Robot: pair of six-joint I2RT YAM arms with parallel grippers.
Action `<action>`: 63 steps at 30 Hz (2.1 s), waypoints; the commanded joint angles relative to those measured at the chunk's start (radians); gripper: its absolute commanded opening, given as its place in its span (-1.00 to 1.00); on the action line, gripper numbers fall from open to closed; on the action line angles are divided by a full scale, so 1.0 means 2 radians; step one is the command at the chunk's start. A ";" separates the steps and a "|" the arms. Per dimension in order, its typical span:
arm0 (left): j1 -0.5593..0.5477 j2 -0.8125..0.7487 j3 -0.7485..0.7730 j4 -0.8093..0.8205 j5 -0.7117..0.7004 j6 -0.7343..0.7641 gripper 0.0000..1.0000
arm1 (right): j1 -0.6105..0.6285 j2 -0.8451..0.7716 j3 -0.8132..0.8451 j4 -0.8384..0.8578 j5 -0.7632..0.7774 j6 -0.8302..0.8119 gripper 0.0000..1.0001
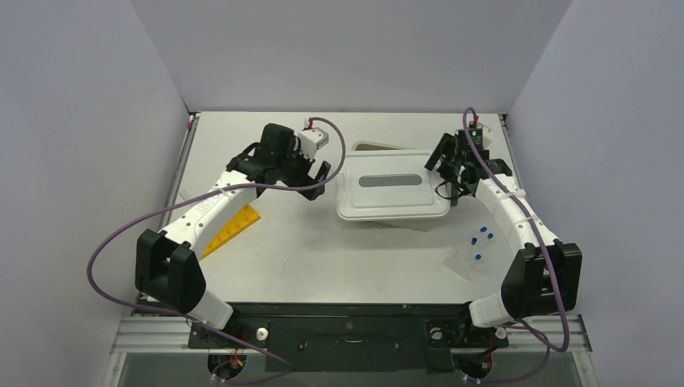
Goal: Organize the chemistry lab equipment
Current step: Close the lid of the storage box, then move the storage box to the center of the board.
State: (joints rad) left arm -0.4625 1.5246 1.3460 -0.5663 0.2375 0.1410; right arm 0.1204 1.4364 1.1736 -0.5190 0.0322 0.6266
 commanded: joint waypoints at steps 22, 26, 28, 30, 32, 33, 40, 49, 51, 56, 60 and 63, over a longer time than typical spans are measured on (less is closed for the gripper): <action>-0.011 0.043 0.010 0.073 -0.059 0.003 0.94 | -0.024 0.024 -0.002 0.025 0.058 0.065 0.07; -0.012 0.040 0.022 0.074 -0.048 -0.008 0.93 | -0.036 0.017 -0.025 0.037 0.062 0.103 -0.06; -0.013 0.036 0.023 0.073 -0.045 -0.010 0.94 | -0.040 0.008 -0.038 0.042 0.071 0.116 -0.06; -0.014 0.031 0.021 0.074 -0.044 -0.007 0.94 | -0.041 -0.001 -0.050 0.048 0.079 0.124 -0.04; -0.018 0.031 0.017 0.077 -0.046 -0.004 0.93 | -0.041 -0.005 -0.059 0.049 0.082 0.130 -0.03; -0.023 0.034 0.018 0.078 -0.052 -0.002 0.93 | -0.041 -0.008 -0.066 0.055 0.080 0.131 -0.03; -0.030 0.067 0.072 0.076 -0.071 0.004 0.93 | -0.040 -0.002 -0.078 0.062 0.055 0.111 -0.06; 0.006 0.035 0.076 0.019 -0.076 -0.011 0.93 | 0.051 0.048 -0.031 0.078 0.029 0.078 -0.38; 0.021 0.015 0.065 0.009 -0.077 -0.016 0.93 | 0.078 0.072 -0.008 0.071 0.028 0.075 -0.38; 0.062 -0.042 0.024 -0.010 -0.061 -0.015 0.93 | 0.118 0.117 0.024 0.064 0.015 0.065 -0.40; 0.081 -0.073 0.022 -0.037 -0.053 -0.011 0.93 | 0.132 0.123 0.020 0.063 -0.004 0.050 -0.44; 0.085 -0.091 0.008 -0.030 -0.055 -0.006 0.93 | 0.138 0.114 0.006 0.060 -0.011 0.036 -0.45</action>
State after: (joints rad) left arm -0.3012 1.4036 1.3846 -0.6174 0.1078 0.1257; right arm 0.3752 1.6459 1.2346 -0.2745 0.0788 0.7765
